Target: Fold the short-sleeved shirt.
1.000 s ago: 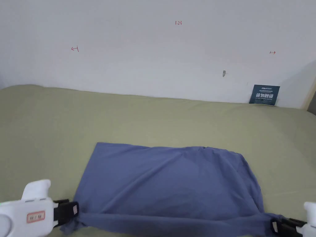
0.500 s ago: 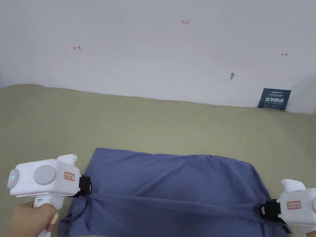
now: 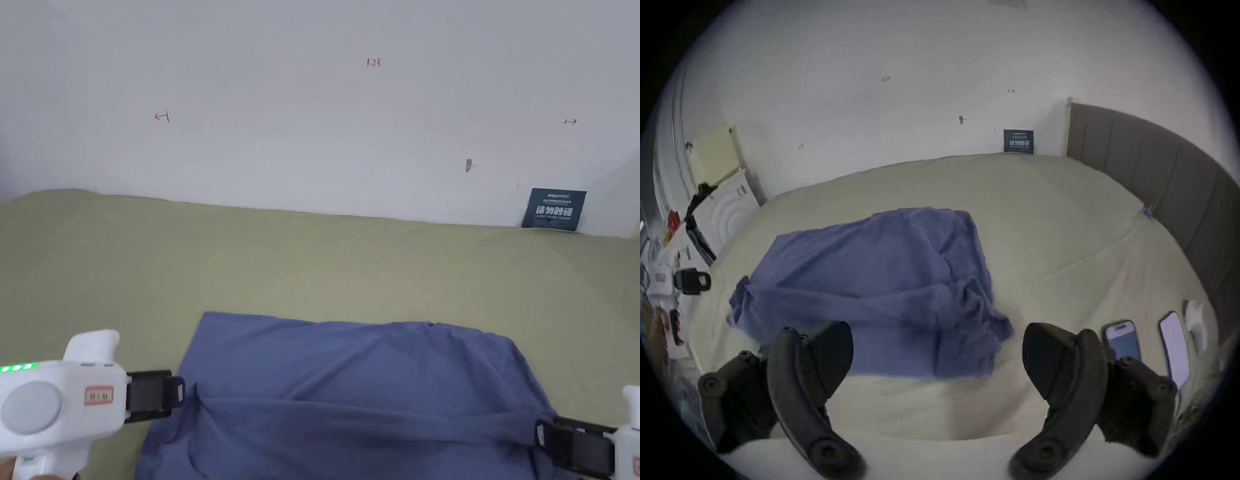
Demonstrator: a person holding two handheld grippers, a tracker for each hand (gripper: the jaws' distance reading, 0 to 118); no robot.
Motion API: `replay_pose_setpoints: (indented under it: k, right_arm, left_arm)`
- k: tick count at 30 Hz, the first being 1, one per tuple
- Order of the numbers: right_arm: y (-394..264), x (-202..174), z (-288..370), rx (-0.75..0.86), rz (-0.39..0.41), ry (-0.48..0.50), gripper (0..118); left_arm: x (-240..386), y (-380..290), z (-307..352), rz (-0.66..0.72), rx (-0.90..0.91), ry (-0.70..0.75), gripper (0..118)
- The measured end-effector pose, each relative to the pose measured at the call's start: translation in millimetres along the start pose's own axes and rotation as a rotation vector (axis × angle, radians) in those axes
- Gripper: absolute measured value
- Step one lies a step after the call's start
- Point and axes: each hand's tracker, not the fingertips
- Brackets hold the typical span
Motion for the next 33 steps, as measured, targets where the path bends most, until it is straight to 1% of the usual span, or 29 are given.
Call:
replay_pose_setpoints:
  k: [1, 2, 3, 4, 5, 7, 9, 11, 13, 15, 16, 17, 18, 19, 20, 22, 23, 26, 27, 28, 29, 30, 31, 32, 33]
  right_arm:
    - [-8.8, -3.9, 8.0, -0.013, 0.008, -0.002, 90]
    - [-16.4, -8.4, 13.4, -0.029, 0.022, -0.009, 68]
    - [-25.0, -12.3, 18.1, -0.057, 0.032, -0.020, 37]
    - [-33.9, -15.6, 21.0, -0.073, 0.031, -0.018, 0]
    - [-41.7, -17.7, 21.4, -0.097, 0.033, -0.008, 0]
    - [-61.4, -16.1, 22.9, -0.079, 0.004, 0.009, 0]
    - [-75.4, -16.0, 23.9, -0.074, -0.018, 0.018, 0]
    - [-79.7, -14.4, 23.3, -0.082, -0.050, 0.014, 0]
    - [-73.6, -11.3, 21.6, -0.108, -0.045, 0.029, 0]
    - [-66.4, -8.3, 22.2, -0.060, -0.016, -0.007, 0]
    - [-62.7, -6.8, 22.8, -0.051, -0.024, -0.009, 0]
    - [-59.2, -4.8, 23.0, -0.047, -0.035, -0.003, 0]
    - [-55.6, -3.4, 24.5, -0.044, -0.051, 0.007, 0]
    - [-52.8, -2.1, 24.0, -0.046, -0.059, 0.015, 0]
    - [-50.3, -1.1, 23.8, -0.048, -0.063, 0.018, 0]
    - [-46.5, 2.2, 22.8, -0.049, -0.059, 0.019, 0]
    - [-44.3, 3.9, 22.1, -0.046, -0.056, 0.012, 0]
    - [-34.8, 13.3, 12.6, -0.059, -0.045, 0.014, 0]
    - [-30.9, 16.2, 6.2, -0.083, -0.043, 0.015, 0]
    - [-27.1, 17.8, -0.6, -0.113, -0.033, -0.006, 3]
    - [-22.9, 19.9, -8.0, -0.141, -0.026, -0.028, 9]
    - [-18.0, 24.2, -16.8, -0.154, -0.028, -0.025, 27]
    - [-13.8, 28.4, -24.0, -0.155, -0.032, -0.015, 59]
    - [-10.7, 32.9, -32.9, -0.172, -0.046, 0.011, 82]
    - [-7.6, 35.1, -43.6, -0.193, -0.064, 0.002, 98]
  left_arm:
    - [-1.0, -13.2, 9.4, 0.040, 0.012, -0.005, 81]
    - [-2.2, -24.9, 16.4, 0.073, 0.020, -0.028, 69]
    - [-10.8, -36.6, 16.1, 0.094, 0.023, -0.064, 47]
    - [-11.4, -47.2, 18.5, 0.103, 0.011, -0.081, 6]
    - [-11.1, -56.2, 19.7, 0.097, -0.005, -0.081, 0]
    - [-5.1, -76.9, 21.6, 0.078, -0.026, -0.025, 0]
    - [-5.9, -89.6, 21.7, 0.070, -0.038, -0.056, 0]
    - [-8.9, -91.9, 15.3, 0.096, -0.074, -0.074, 0]
    - [-9.1, -86.6, 8.9, 0.095, -0.083, -0.076, 0]
    - [-10.3, -74.4, -1.2, 0.089, -0.085, -0.078, 0]
    - [-11.3, -67.6, -7.8, 0.093, -0.088, -0.081, 5]
    - [-12.3, -61.0, -15.1, 0.098, -0.089, -0.079, 17]
    - [-13.7, -53.1, -24.5, 0.100, -0.101, -0.073, 34]
    - [-14.4, -44.8, -35.6, 0.100, -0.121, -0.042, 62]
    - [-15.1, -38.6, -44.7, 0.099, -0.139, -0.003, 68]
    - [-16.8, -30.0, -61.0, 0.080, -0.163, -0.002, 78]
    - [-12.7, -27.4, -67.0, 0.068, -0.172, 0.000, 86]
    - [-9.1, -22.9, -89.1, -0.017, -0.231, 0.009, 87]
    - [-4.2, -25.1, -93.0, -0.040, -0.243, 0.035, 86]
    - [-4.3, -26.7, -99.0, -0.056, -0.263, 0.052, 86]
    - [-5.0, -28.5, -102.8, -0.050, -0.277, 0.071, 84]
    - [-5.9, -29.7, -102.0, -0.038, -0.258, 0.058, 82]
    - [-5.8, -31.0, -96.2, -0.035, -0.232, 0.055, 68]
    - [-7.8, -31.2, -93.2, -0.027, -0.208, 0.050, 35]
    - [-11.5, -30.2, -92.9, -0.026, -0.201, 0.046, 7]
